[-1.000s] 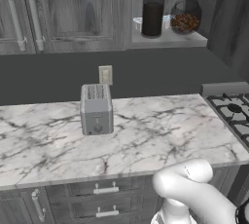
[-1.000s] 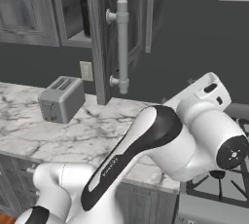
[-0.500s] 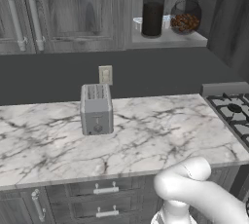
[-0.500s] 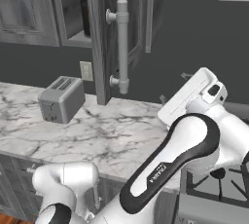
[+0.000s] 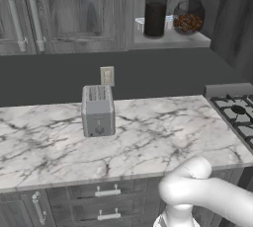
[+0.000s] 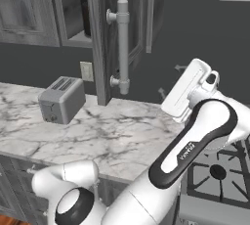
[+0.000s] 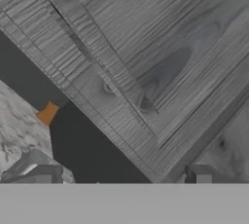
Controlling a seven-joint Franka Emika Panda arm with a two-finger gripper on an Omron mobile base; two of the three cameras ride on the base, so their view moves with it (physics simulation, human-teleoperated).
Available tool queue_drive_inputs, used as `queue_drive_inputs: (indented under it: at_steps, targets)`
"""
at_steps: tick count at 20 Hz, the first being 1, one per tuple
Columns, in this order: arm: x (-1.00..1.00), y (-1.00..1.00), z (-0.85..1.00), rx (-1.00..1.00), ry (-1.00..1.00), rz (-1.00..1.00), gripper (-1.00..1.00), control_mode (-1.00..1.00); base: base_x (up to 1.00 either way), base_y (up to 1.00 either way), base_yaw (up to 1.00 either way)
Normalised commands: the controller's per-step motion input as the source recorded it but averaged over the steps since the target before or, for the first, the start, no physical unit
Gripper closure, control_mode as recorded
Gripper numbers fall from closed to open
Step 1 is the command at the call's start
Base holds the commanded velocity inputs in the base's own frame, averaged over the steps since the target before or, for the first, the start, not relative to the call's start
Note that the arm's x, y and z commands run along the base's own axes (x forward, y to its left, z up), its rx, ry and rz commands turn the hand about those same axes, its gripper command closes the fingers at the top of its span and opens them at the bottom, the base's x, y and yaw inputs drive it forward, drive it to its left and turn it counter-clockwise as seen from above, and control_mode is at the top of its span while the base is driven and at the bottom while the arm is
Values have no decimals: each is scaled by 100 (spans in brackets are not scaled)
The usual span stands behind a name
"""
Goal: Pick the jar and jar from the dining table and place them in the open cabinet. Close the cabinet after placing the objects.
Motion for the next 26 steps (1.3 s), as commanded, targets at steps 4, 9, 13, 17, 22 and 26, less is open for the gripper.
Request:
queue_drive_inputs:
  at_steps: [4, 9, 13, 17, 22, 26]
  targets:
    - [41, 14, 0, 0, 1, 0, -100, -100, 0, 0, 0]
    - [18, 33, 0, -3, -7, 9, -100, -100, 0, 0, 0]
    - [8, 49, 1, -5, -7, 9, -100, -100, 0, 0, 0]
    - [3, 62, 3, -6, -3, 5, -100, -100, 0, 0, 0]
    - [14, 77, 1, -5, 0, 0, -100, -100, 0, 0, 0]
    - [26, 86, 1, -5, 0, 0, -100, -100, 0, 0, 0]
